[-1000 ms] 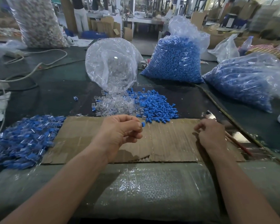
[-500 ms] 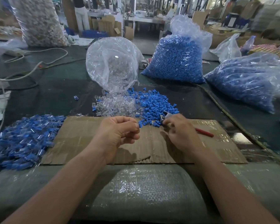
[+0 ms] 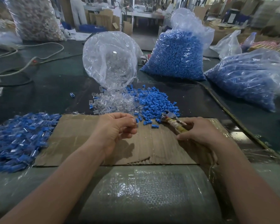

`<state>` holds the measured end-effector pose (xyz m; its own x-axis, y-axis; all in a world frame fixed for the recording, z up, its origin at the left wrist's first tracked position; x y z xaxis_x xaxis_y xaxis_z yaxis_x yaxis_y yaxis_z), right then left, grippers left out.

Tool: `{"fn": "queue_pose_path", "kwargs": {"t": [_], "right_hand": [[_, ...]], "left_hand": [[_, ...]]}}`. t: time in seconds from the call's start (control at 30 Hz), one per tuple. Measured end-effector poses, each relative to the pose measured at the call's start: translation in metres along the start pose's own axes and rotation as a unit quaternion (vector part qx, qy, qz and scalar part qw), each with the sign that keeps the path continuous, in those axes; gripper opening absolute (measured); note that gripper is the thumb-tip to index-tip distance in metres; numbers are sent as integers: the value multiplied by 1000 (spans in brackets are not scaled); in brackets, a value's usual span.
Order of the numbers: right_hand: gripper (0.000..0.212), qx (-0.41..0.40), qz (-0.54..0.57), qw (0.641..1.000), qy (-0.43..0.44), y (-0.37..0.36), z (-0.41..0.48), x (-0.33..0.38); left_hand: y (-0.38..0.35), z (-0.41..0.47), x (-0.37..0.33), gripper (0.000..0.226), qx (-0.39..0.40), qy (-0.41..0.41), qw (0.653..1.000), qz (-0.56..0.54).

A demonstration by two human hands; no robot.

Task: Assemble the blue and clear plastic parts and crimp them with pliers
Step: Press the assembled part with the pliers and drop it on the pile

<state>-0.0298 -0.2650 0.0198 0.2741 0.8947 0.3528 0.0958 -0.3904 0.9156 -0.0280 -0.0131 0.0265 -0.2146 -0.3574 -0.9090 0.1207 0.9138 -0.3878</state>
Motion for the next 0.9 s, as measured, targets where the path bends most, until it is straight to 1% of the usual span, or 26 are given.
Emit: {"fn": "queue_pose_path", "kwargs": {"t": [0.03, 0.1, 0.13, 0.2, 0.3, 0.4, 0.53, 0.63, 0.73, 0.9], "right_hand": [[34, -7, 8, 1000, 0, 1, -2, 1], [29, -42, -34, 999, -1, 3, -3, 1], [29, -70, -60, 996, -5, 4, -3, 2], [32, -110, -73, 991, -9, 6, -2, 5], [41, -151, -61, 986, 29, 12, -1, 16], [38, -185, -56, 978, 74, 17, 0, 35], [32, -190, -36, 974, 121, 13, 5, 66], [30, -191, -3, 970, 152, 1, 3, 82], [34, -195, 14, 964, 178, -14, -1, 88], [41, -174, -6, 958, 227, -27, -4, 95]], "left_hand": [[0, 2, 1, 24, -1, 4, 1000, 2], [1, 7, 5, 24, -3, 10, 1000, 4], [3, 11, 6, 24, -5, 13, 1000, 4], [5, 18, 9, 20, -9, 17, 1000, 3], [9, 28, 11, 8, -17, 19, 1000, 4], [12, 36, 8, 6, -20, 19, 1000, -2], [16, 46, -4, 10, -21, -7, 1000, 20], [23, 48, 1, 12, -47, -24, 998, -26], [28, 45, 13, 13, -65, -43, 993, -90], [27, 46, 12, 13, -54, -109, 988, -95]]}}
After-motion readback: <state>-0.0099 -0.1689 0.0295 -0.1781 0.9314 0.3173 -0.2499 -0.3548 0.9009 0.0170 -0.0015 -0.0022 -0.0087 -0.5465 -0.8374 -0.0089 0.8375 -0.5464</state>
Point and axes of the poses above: each hand's wrist, its own z-axis towards the middle knuckle, its own y-axis out of the back of the hand, x = y × z, the point moved 4 cm from there along z, towards the middle knuckle, and after that the axes turned 8 degrees about -z, right-handed, at the moved point
